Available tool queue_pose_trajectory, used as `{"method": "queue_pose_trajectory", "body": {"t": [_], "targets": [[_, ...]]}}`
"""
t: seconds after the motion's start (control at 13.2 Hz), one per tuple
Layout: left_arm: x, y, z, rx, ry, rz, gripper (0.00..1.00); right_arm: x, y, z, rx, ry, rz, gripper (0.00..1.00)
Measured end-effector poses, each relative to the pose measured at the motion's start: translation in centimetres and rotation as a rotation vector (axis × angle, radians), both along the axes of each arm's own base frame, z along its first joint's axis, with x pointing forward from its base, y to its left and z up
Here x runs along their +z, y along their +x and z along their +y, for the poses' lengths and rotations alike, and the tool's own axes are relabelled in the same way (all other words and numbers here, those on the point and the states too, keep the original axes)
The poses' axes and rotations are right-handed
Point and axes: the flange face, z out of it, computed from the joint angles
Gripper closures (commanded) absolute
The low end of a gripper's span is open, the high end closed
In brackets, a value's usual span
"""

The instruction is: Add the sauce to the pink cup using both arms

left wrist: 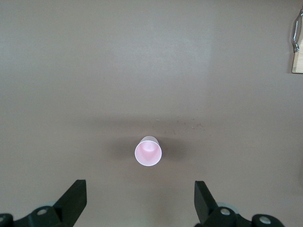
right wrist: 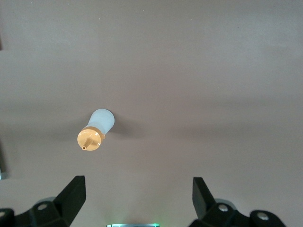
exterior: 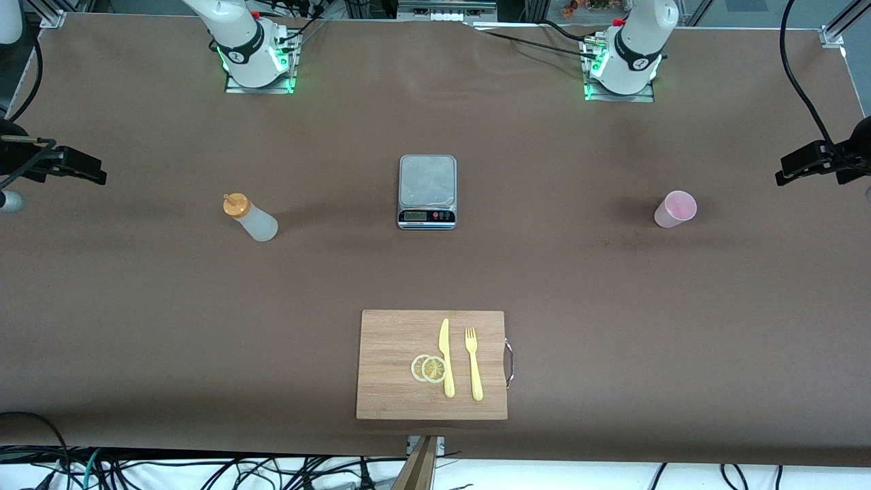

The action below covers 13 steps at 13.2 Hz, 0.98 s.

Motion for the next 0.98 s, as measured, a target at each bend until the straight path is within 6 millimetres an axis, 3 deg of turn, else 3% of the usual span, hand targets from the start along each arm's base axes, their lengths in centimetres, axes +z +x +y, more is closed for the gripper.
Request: {"method": "queue_pose_trajectory", "body": {"t": [0.98], "targets": [[0.09,0.02,-0.23,0.057,0.005,-0.005,0.0,0.0,0.0,-0.04,-0.001,0.0,0.0,0.0]]}}
